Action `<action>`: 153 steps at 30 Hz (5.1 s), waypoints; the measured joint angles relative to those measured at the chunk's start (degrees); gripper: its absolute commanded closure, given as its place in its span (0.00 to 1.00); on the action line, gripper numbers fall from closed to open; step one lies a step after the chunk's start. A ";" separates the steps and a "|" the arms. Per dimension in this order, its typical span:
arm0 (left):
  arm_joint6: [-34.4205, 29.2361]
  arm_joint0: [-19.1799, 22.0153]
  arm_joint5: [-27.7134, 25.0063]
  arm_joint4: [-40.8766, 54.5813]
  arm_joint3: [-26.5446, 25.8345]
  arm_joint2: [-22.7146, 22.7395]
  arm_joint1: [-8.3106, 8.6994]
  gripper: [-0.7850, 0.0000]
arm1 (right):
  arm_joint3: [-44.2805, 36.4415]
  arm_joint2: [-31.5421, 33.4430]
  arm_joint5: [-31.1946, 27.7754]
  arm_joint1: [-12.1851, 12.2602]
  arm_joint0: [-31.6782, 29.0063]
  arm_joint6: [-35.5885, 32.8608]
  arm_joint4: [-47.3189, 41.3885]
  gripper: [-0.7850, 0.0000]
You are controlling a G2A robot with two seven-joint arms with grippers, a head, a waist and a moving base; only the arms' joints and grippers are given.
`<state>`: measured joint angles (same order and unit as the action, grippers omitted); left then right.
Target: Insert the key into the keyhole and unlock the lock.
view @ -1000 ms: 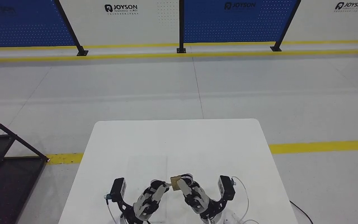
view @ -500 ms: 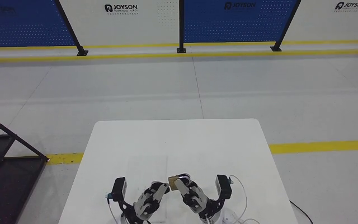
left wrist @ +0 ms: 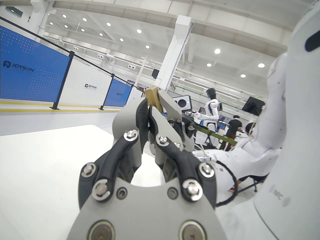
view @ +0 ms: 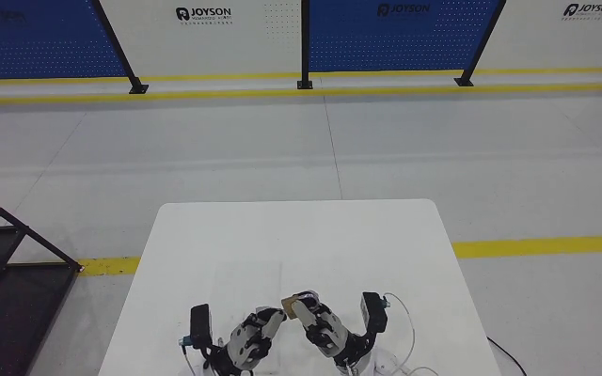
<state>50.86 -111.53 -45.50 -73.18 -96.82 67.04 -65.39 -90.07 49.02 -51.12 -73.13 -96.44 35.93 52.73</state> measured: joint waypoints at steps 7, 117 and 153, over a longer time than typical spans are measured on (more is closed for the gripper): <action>4.92 0.20 5.38 -5.10 1.15 -1.31 -0.09 1.00 | -0.32 0.23 0.26 0.12 -0.22 -1.42 -0.50 1.00; 3.35 1.27 9.65 -3.73 0.36 -3.56 5.07 1.00 | -4.29 2.70 2.88 2.54 -2.67 -9.98 0.15 1.00; 11.73 2.67 31.15 -11.04 2.57 -6.70 3.73 0.00 | -4.46 3.29 6.25 2.86 -2.85 -8.21 -0.41 1.00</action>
<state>62.59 -108.86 -14.36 -84.22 -94.25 60.34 -61.66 -94.53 52.31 -44.87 -70.27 -99.28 27.72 52.31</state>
